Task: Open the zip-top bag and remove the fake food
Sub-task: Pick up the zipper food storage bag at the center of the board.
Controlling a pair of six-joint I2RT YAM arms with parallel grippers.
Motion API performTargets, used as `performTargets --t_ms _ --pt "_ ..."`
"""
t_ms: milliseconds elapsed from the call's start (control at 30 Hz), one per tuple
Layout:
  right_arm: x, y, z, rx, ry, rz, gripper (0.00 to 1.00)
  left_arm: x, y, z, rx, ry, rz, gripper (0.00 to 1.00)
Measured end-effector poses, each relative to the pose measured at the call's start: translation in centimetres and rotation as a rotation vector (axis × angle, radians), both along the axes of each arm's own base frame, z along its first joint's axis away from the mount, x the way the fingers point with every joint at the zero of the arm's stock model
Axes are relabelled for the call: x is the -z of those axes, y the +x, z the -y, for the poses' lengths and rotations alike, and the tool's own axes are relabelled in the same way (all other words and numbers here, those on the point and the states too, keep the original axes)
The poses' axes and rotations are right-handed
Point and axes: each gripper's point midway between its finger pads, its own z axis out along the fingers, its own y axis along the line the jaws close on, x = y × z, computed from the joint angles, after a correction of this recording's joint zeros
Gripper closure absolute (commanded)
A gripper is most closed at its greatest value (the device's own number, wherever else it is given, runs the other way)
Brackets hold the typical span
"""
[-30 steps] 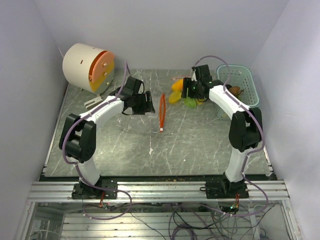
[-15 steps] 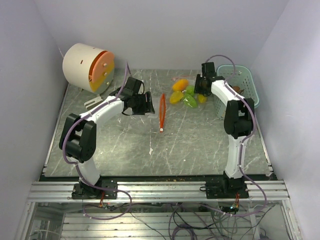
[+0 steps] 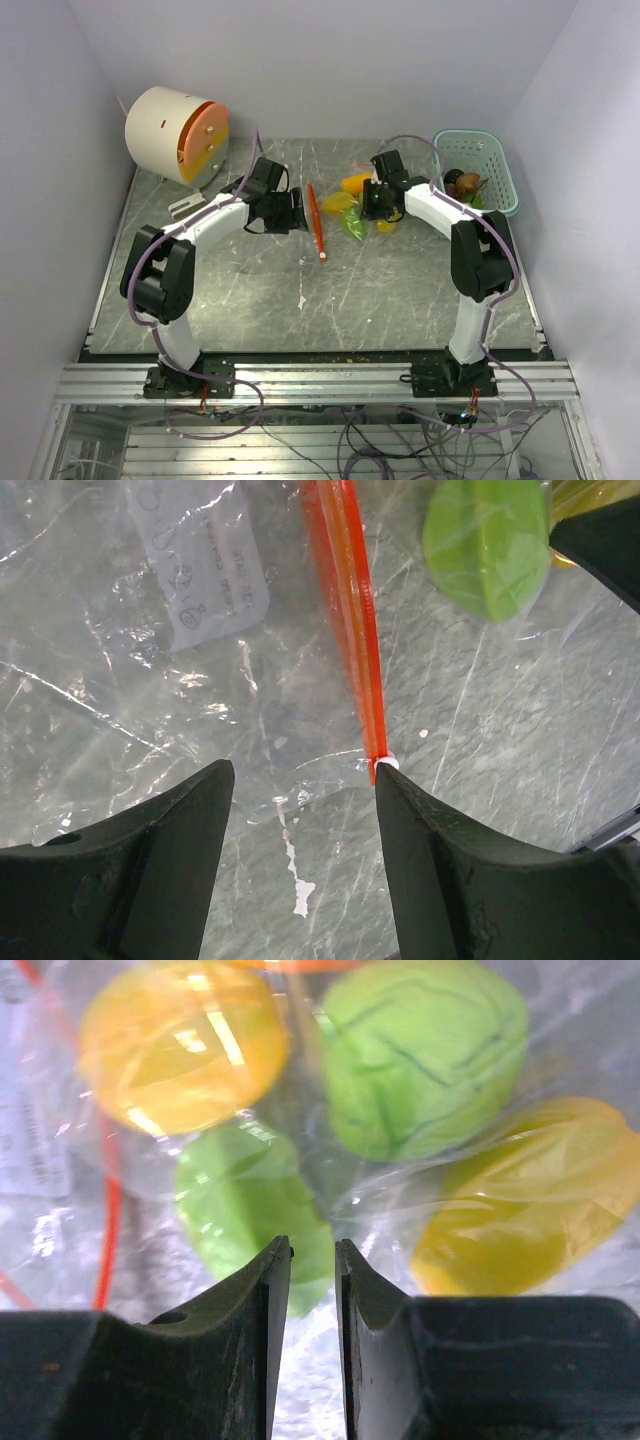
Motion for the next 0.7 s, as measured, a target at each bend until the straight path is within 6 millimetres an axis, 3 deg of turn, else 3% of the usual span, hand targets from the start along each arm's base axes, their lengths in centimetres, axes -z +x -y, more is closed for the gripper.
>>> performTargets --t_ms 133,267,367,467,533,600,700 --pt "-2.9 -0.5 -2.7 -0.056 0.04 0.049 0.72 0.7 0.0 0.1 0.004 0.002 -0.016 0.31" --pt "-5.6 -0.2 -4.0 -0.089 0.058 0.106 0.7 0.8 -0.1 0.2 0.009 -0.002 -0.022 0.32" --pt "-8.0 2.0 -2.7 -0.06 0.051 0.16 0.71 0.7 0.0 0.3 0.01 -0.004 -0.018 0.32" --pt "-10.0 5.1 0.7 0.01 0.047 0.213 0.74 0.7 0.0 0.2 0.015 -0.002 -0.015 0.32" --pt "-10.1 6.6 3.3 0.059 0.031 0.225 0.74 0.7 0.0 0.2 0.015 -0.001 -0.015 0.32" --pt "-8.7 6.8 5.0 0.084 0.011 0.195 0.73 0.7 0.0 0.2 0.017 0.001 -0.013 0.32" --pt "-5.6 4.8 4.5 0.055 -0.004 0.118 0.52 0.7 -0.1 0.1 0.017 0.006 -0.009 0.32"
